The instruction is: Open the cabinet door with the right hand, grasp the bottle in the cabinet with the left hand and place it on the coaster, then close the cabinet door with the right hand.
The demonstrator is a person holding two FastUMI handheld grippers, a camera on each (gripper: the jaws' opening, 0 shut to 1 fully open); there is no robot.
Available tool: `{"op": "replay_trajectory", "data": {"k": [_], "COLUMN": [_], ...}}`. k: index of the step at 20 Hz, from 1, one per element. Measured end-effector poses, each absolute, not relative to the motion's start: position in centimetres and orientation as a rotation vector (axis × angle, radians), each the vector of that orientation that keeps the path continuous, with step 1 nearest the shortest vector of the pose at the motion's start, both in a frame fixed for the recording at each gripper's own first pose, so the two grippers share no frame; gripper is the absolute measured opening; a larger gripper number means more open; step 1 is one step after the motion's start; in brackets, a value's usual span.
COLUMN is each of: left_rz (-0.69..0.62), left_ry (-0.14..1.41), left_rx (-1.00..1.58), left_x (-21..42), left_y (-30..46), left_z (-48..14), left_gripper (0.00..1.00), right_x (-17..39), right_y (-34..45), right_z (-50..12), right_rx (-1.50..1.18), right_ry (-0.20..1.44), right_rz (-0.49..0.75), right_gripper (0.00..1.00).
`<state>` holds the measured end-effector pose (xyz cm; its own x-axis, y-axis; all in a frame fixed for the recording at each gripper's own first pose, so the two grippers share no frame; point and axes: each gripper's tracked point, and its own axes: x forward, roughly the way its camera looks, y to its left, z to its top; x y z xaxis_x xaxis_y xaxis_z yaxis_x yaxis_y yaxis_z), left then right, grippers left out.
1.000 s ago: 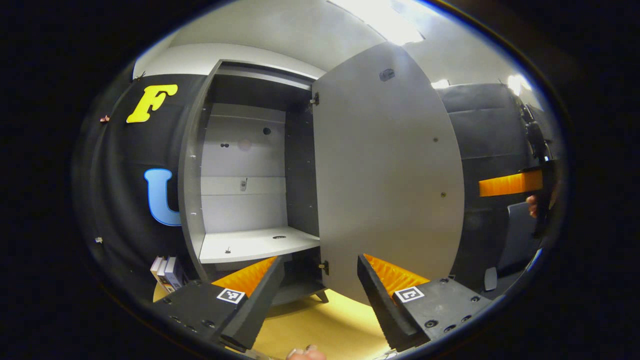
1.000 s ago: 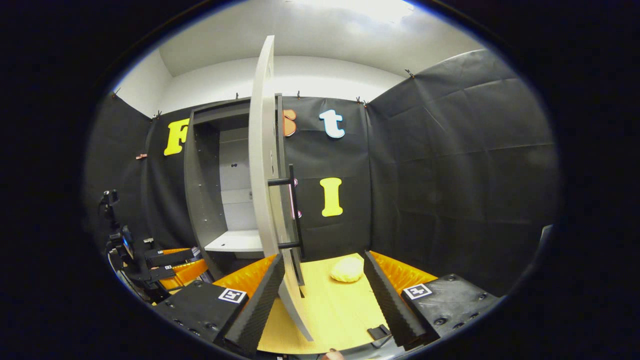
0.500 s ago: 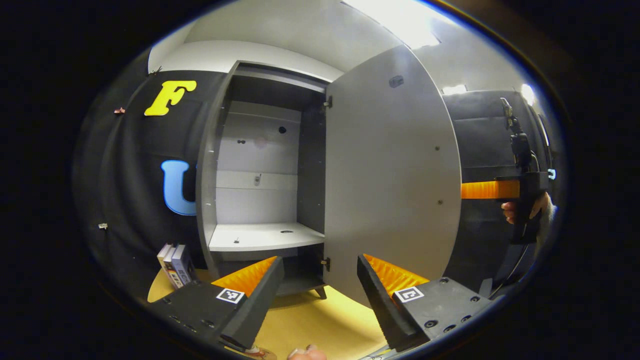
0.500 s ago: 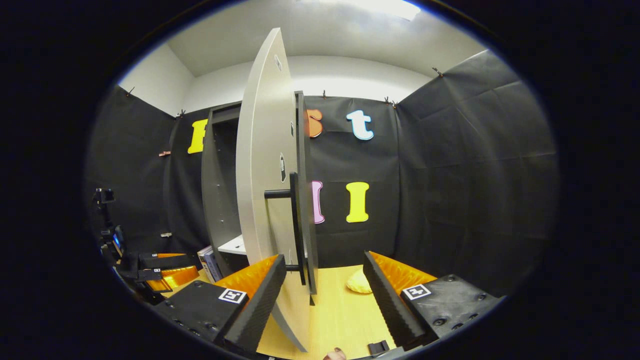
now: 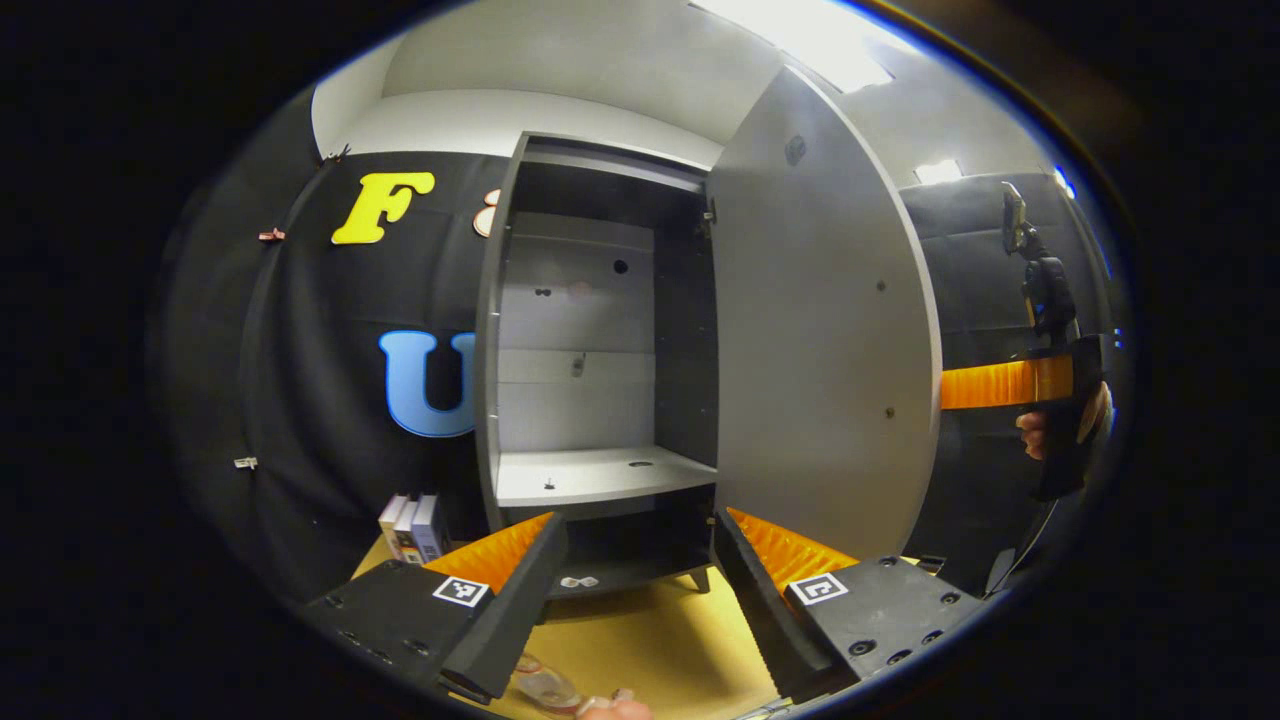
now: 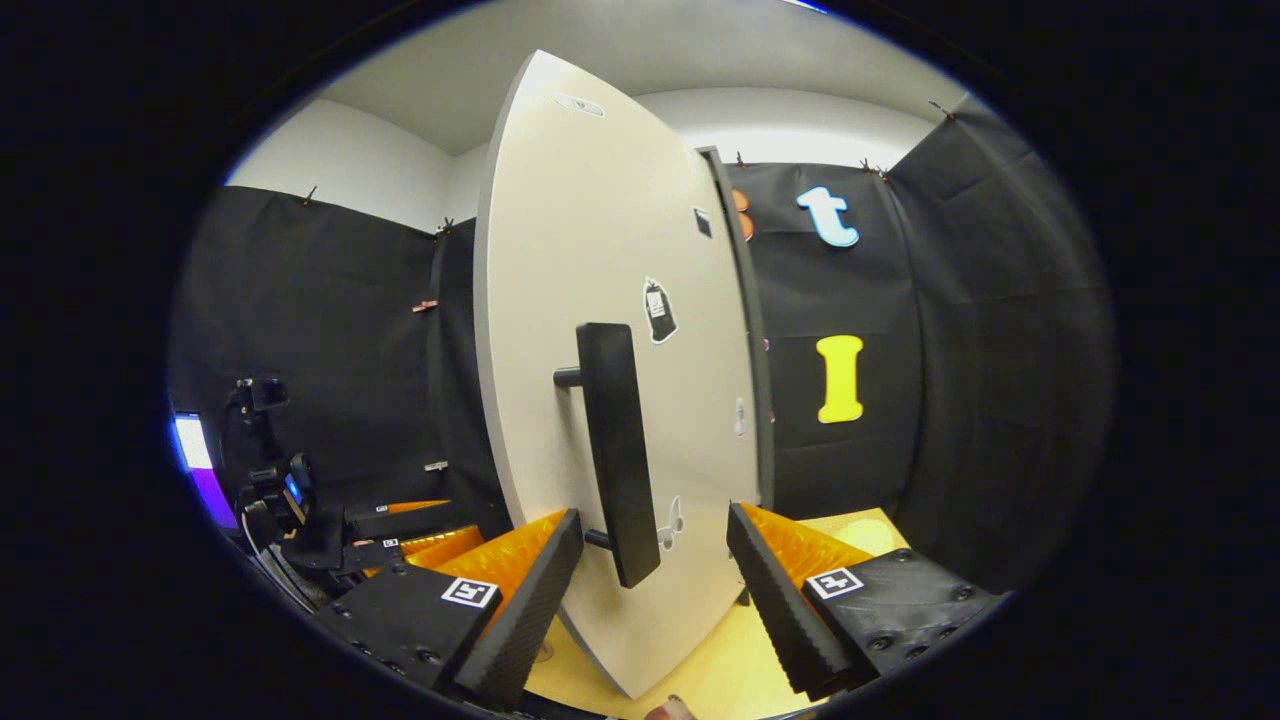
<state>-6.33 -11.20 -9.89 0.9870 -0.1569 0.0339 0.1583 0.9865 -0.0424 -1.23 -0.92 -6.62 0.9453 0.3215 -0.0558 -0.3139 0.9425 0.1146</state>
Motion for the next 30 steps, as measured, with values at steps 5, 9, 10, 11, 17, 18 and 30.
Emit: {"op": "replay_trajectory", "data": {"k": [5, 9, 10, 11, 17, 18, 30], "left_rz": [-0.075, -0.022, -0.01, 0.002, 0.008, -0.003, -0.119], "left_ry": [-0.047, -0.058, -0.061, -0.062, -0.072, -0.072, -0.084], "left_rx": [-0.029, -0.014, -0.006, 0.0, 0.001, -0.001, -0.039], "left_x": [-6.8, -7.1, -7.1, -7.2, -6.2, -6.1, -4.2], "left_y": [-5.1, -0.8, -0.1, 0.6, 0.5, -0.3, -9.8], "left_z": [-9.4, -9.1, -9.0, -8.9, -9.0, -8.8, -7.9], "left_gripper": [0.92, 0.93, 0.92, 0.92, 0.94, 0.94, 0.93], "right_x": [1.9, 6.5, 7.1, 7.3, 5.4, 5.3, 2.0], "right_y": [5.2, 10.6, 11.7, 12.4, 7.6, 6.2, -3.1], "right_z": [-8.3, -9.0, -9.1, -8.9, -7.7, -7.6, -7.5], "right_rx": [0.143, 0.139, 0.132, 0.141, 0.096, 0.077, -0.031], "right_ry": [0.102, 0.099, 0.092, 0.087, 0.037, 0.027, -0.061], "right_rz": [0.415, 0.451, 0.454, 0.462, 0.381, 0.341, 0.148], "right_gripper": [0.96, 0.98, 0.98, 0.98, 1.0, 0.99, 0.99]}}
